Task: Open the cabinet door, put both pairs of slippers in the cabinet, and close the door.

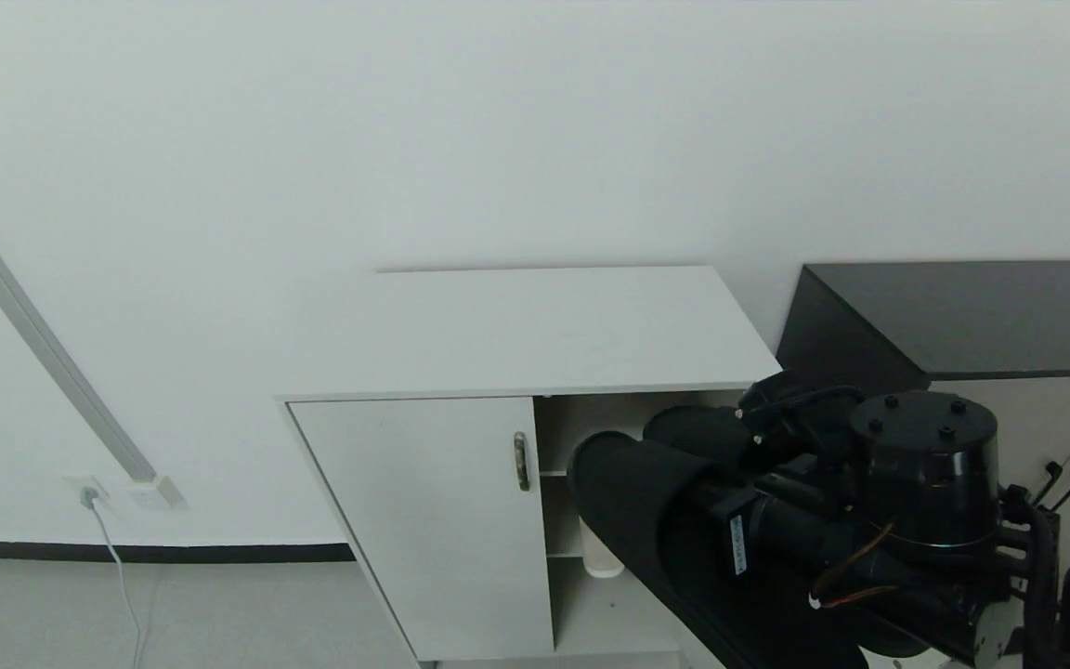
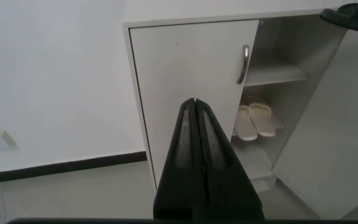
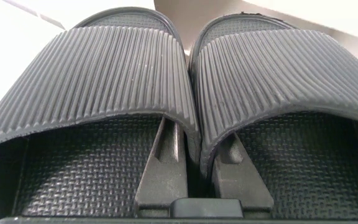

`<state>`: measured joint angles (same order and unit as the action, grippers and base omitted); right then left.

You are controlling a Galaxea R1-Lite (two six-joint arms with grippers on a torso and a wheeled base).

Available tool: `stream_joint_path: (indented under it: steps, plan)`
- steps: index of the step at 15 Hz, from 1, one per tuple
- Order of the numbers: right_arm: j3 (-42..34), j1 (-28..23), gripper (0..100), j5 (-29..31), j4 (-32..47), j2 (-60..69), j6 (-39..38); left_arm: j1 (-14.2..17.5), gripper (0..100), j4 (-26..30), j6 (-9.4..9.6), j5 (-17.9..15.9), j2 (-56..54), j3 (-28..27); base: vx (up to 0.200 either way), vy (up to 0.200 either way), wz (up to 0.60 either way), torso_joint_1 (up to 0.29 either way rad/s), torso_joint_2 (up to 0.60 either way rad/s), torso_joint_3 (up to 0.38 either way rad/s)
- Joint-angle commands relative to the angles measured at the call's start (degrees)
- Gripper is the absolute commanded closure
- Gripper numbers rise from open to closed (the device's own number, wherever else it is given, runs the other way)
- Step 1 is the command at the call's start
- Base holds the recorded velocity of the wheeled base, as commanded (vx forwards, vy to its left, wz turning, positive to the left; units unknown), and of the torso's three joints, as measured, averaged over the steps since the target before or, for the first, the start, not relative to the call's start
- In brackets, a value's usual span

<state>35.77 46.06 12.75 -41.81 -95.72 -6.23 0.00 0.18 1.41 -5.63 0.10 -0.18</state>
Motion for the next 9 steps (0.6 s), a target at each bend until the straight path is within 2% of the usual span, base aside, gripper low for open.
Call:
stream_joint_path:
  steps: [1, 9]
  plan:
    - [0.0, 0.0, 100, 0.0, 0.0, 0.0, 0.0, 0.0, 100, -0.1, -0.01, 0.0, 0.0, 0.0, 0.000, 0.000, 0.00, -0.232, 0.55, 0.315]
    - [-0.4, 0.2, 100, 0.0, 0.0, 0.0, 0.1, 0.0, 100, 0.0, -0.01, 0.0, 0.0, 0.0, 0.000, 0.000, 0.00, -0.210, 0.53, 0.319]
